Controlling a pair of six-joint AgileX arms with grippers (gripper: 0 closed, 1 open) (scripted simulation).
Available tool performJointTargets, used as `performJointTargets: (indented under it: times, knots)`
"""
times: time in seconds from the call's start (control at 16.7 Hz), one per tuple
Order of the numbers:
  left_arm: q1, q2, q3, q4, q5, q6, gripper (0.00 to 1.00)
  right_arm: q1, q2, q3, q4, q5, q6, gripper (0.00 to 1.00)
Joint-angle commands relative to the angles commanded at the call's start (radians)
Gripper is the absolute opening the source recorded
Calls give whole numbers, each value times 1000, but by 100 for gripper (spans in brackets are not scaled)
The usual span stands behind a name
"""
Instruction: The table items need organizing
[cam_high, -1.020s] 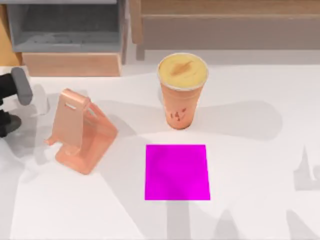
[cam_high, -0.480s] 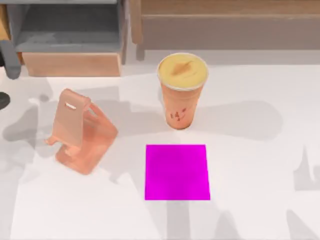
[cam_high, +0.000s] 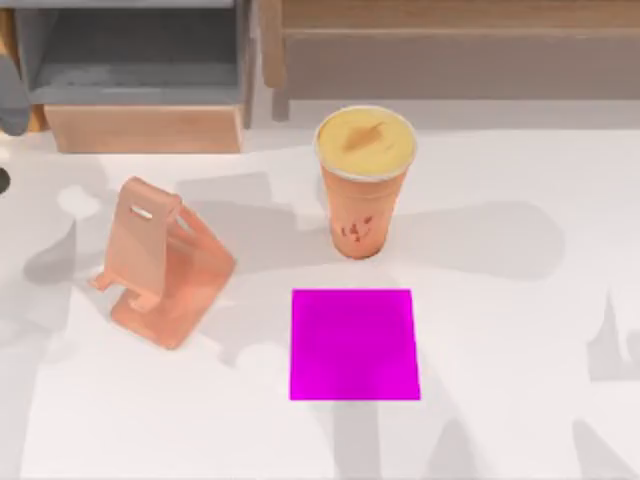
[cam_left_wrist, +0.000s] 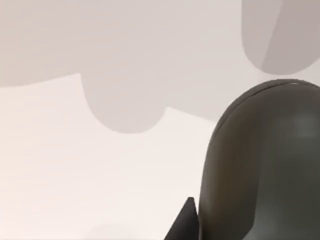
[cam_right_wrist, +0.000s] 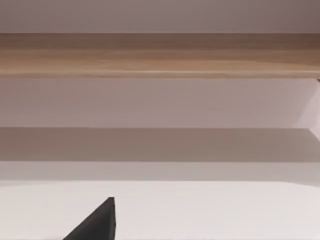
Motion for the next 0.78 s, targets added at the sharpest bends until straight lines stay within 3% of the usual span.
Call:
performJointTargets:
  times: [0.3,0.78]
  knots:
    - [-133,-128,16,53,68,148,0,0,0,0,0,0,0,100]
    - [-622,-295,-45,116,184,655,0,0,0,0,0,0,0,100]
